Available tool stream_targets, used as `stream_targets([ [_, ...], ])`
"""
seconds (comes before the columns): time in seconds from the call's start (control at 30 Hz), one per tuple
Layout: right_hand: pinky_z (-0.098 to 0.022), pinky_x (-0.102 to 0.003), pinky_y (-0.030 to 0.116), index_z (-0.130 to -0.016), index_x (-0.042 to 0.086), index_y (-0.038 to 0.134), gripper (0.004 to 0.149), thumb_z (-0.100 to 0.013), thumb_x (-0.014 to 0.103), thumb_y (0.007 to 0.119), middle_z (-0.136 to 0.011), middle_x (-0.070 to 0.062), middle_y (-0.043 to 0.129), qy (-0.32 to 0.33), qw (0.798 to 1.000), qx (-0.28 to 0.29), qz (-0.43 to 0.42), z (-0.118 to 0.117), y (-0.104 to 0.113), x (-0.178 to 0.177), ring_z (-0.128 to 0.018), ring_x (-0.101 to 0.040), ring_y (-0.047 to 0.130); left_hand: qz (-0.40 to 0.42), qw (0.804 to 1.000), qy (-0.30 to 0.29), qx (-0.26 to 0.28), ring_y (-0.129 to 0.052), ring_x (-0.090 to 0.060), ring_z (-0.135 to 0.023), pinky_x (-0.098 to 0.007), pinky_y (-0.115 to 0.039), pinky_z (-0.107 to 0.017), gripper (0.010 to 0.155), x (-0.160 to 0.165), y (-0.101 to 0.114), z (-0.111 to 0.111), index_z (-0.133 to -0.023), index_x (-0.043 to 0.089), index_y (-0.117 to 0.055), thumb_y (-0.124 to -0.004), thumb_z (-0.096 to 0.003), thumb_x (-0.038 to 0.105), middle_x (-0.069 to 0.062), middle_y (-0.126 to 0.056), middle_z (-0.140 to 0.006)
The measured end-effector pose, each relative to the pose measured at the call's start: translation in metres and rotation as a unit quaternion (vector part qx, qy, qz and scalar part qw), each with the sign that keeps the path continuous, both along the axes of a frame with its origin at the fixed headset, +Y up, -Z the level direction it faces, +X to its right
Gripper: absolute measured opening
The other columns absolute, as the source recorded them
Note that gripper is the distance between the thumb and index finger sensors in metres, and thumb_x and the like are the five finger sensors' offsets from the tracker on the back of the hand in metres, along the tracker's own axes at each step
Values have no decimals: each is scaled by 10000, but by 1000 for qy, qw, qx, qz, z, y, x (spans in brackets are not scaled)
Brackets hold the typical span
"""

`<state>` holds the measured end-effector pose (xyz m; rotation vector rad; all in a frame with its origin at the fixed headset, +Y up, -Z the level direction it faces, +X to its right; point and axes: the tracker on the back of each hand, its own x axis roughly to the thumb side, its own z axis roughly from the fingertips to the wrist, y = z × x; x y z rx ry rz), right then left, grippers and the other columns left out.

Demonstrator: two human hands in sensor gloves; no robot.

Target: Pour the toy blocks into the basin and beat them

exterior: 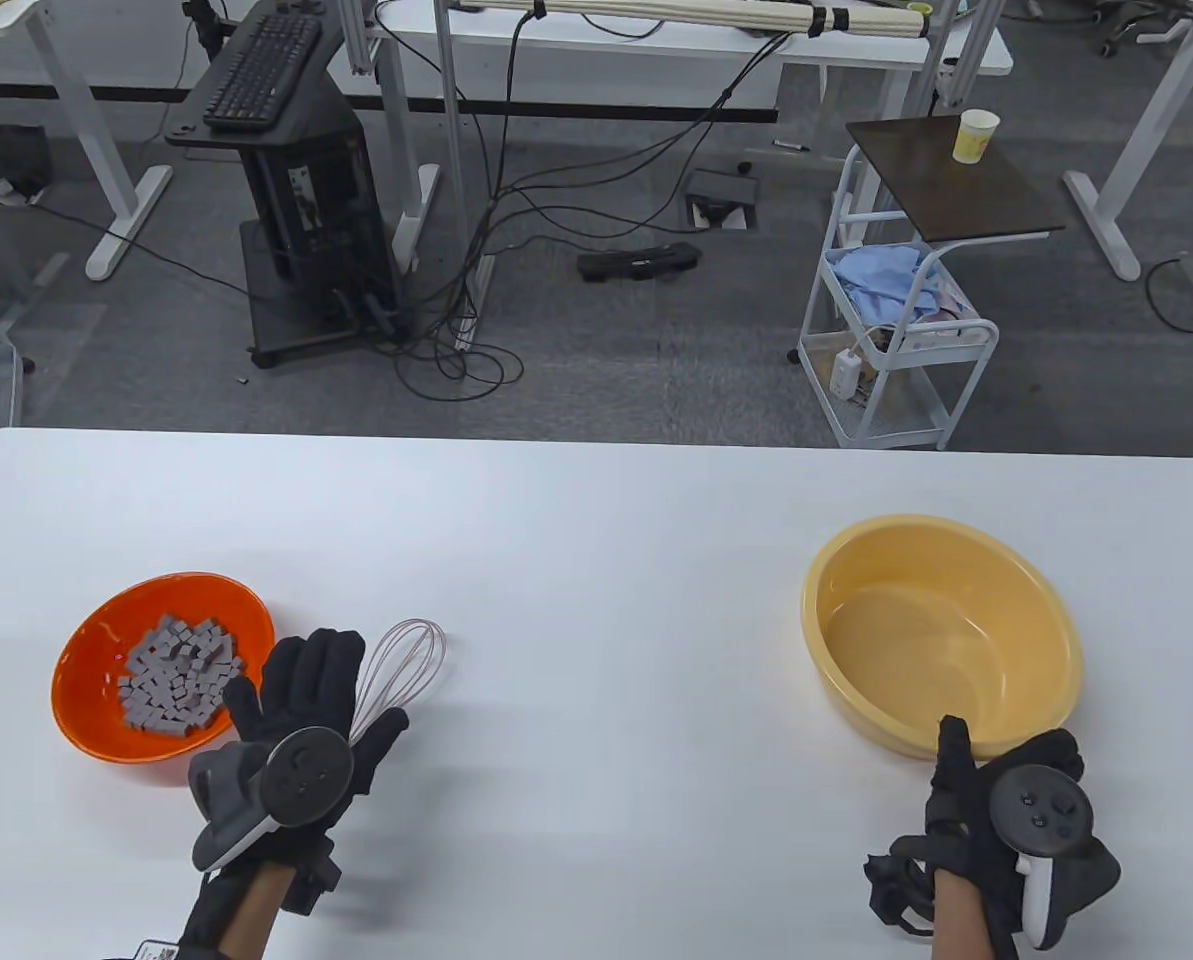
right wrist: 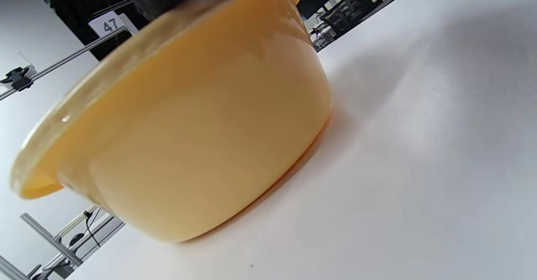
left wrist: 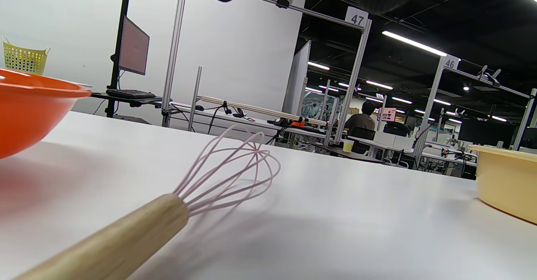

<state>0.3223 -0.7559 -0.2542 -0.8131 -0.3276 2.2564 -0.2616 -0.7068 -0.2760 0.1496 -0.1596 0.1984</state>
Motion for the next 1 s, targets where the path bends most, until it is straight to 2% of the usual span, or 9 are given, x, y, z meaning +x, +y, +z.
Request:
stream_targets([
  [0.07,-663,-761,470,-1025,-189,19,885,-737,391,623,-1083,-504,126,-14,999,8,-39,2,0,4,-911,-713,389,3,1000,1,1,-336,-635,-1141,-882,-272,-660,803,0,0,0,-1205,39,-265,-566,-664,550,-308,-320,-1268],
  [0.13,-624,-697,609,-1012,-212,19,859,-736,329,628,-1060,-498,353,-20,997,14,-78,3,-1,7,-842,-653,611,4,1000,1,1,-333,-634,-1143,-882,-272,-661,805,-1,0,0,-1206,39,-260,-565,-665,551,-309,-320,-1267],
  [0.23,-481,-537,824,-1009,-237,39,830,-723,252,646,-967,-456,583,-36,992,24,-114,5,-4,10,-630,-493,896,4,1000,-1,0,-335,-633,-1142,-881,-274,-660,806,0,0,0,-1206,39,-259,-565,-664,550,-310,-320,-1267],
  [0.3,-392,-438,898,-1014,-241,90,789,-704,202,664,-895,-437,661,-50,990,45,-127,6,-6,12,-517,-387,980,4,1000,-1,0,-336,-635,-1141,-882,-273,-660,805,0,0,0,-1205,37,-261,-565,-664,550,-308,-319,-1267],
  [0.43,-249,-343,933,-1037,-219,186,755,-659,166,715,-810,-423,710,-57,987,78,-131,6,-8,12,-346,-311,1007,6,1000,-1,2,-333,-638,-1139,-881,-274,-660,806,-1,0,0,-1206,37,-259,-566,-665,550,-313,-318,-1267],
  [0.5,-215,-310,934,-1048,-204,232,727,-652,169,714,-786,-421,717,-43,987,81,-128,5,-9,7,-306,-271,1008,7,1000,0,2,-330,-638,-1140,-881,-272,-660,805,-1,0,0,-1205,37,-260,-565,-665,550,-310,-315,-1268],
  [0.7,-196,-289,932,-1053,-198,251,716,-654,176,713,-779,-416,722,24,977,127,-168,-3,6,-24,-286,-239,1005,7,1000,1,1,-333,-637,-1140,-883,-271,-659,805,-1,0,0,-1205,37,-260,-565,-665,550,-309,-317,-1268],
  [1.0,-187,-283,933,-1056,-198,248,712,-660,171,710,-776,-432,707,165,968,120,-144,-11,24,-89,-273,-228,1004,3,1000,-5,0,-338,-638,-1141,-883,-272,-660,801,0,-1,0,-1206,42,-264,-566,-665,549,-305,-321,-1269],
])
